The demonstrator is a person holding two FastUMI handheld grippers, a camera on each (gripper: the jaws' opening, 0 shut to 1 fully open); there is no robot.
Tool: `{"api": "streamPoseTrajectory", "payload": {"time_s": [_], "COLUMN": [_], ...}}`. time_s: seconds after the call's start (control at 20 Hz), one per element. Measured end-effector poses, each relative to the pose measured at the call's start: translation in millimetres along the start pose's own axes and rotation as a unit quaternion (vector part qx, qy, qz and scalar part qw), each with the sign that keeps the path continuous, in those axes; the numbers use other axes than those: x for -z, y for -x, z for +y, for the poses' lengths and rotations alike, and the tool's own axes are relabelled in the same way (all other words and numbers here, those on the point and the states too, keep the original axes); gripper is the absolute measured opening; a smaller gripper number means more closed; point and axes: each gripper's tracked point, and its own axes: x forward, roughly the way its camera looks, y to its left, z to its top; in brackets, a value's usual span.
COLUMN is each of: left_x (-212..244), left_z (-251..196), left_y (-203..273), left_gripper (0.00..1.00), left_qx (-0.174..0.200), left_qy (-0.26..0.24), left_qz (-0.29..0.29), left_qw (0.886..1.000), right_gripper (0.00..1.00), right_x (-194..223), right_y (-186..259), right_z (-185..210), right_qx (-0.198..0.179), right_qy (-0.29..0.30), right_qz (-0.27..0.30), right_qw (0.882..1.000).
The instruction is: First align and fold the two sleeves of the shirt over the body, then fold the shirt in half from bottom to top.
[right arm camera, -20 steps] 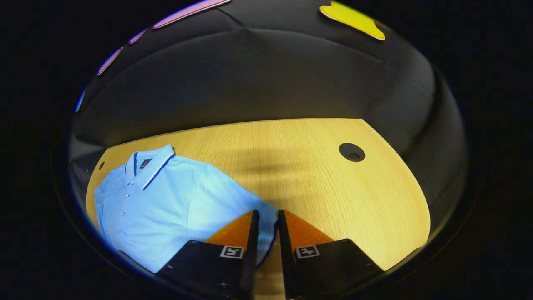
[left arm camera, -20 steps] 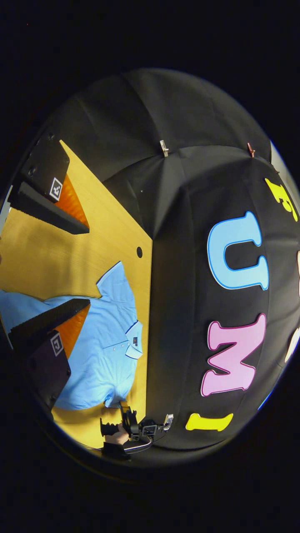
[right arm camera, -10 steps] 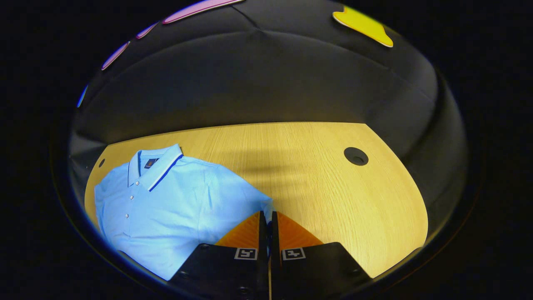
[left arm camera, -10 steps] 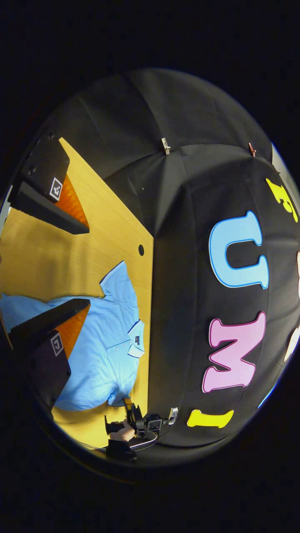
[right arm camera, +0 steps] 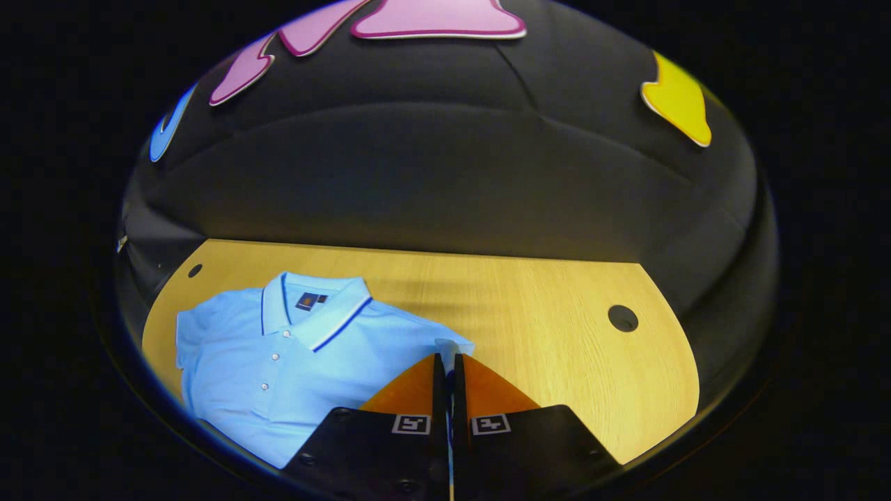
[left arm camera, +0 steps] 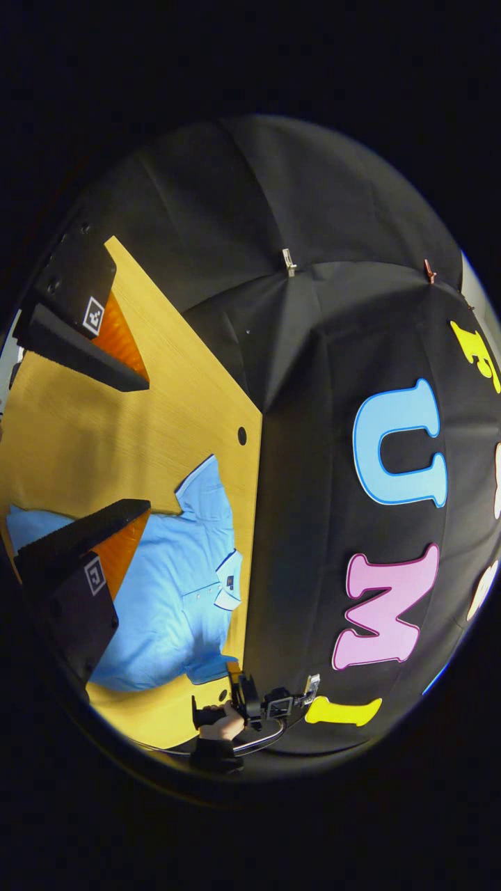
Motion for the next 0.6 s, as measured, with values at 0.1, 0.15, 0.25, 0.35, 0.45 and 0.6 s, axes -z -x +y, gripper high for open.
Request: {"api": "streamPoseTrajectory", "payload": {"time_s": [0.1,0.15,0.25,0.35,0.45,0.6], "left_x": [1,2,4,7,10,14], "left_z": [3,3,6,10,14,18], "left_y": [3,5,7,11,13,15], "left_gripper": [0.99,0.99,0.99,0.99,0.99,0.99], "left_qx": [-0.001,-0.001,-0.003,-0.006,-0.009,-0.014], "left_qy": [0.002,0.004,0.005,0.004,0.006,0.011], "left_qz": [-0.002,-0.003,-0.004,-0.003,0.000,0.000], "left_qw": [1.000,1.000,1.000,1.000,1.000,1.000], "right_gripper": [0.07,0.07,0.07,0.07,0.07,0.11], "right_x": [-4,-5,-6,-1,7,20], "right_y": [-2,-2,-3,-6,-7,-6], "right_z": [19,29,52,73,95,126], "right_qx": [-0.012,-0.019,-0.030,-0.041,-0.053,-0.077], "right_qy": [0.011,0.014,0.020,0.027,0.035,0.048], "right_qz": [0.000,0.001,0.002,0.007,0.018,0.028], "right_qw": [1.000,1.000,0.999,0.999,0.998,0.996]}}
